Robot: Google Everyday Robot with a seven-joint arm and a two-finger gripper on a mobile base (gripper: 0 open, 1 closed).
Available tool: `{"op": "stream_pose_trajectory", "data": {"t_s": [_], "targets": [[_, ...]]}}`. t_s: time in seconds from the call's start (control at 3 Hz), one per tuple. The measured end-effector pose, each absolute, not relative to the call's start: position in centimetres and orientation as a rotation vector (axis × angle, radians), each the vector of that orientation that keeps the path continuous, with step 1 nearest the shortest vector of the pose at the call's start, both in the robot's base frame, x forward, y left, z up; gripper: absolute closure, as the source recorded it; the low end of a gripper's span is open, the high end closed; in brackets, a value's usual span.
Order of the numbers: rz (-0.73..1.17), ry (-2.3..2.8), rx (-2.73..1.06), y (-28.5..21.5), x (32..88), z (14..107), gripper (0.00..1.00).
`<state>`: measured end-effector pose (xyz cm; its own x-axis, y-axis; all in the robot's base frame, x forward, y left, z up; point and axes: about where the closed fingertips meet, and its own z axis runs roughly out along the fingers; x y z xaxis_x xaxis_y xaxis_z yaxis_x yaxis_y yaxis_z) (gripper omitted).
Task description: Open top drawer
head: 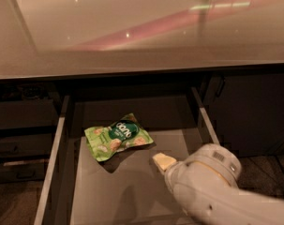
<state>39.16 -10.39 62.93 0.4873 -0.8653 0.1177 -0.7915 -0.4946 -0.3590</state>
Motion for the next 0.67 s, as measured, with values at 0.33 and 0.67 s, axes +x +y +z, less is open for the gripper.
{"op": "stream_pose_trajectory", "data": {"t_s": [0.33,0.67], "targets": [[-0.464,1.421,-2.427,-10.05,38.43,65.55,0.0],[-0.463,1.421,-2.427,-10.05,38.43,65.55,0.0]]}}
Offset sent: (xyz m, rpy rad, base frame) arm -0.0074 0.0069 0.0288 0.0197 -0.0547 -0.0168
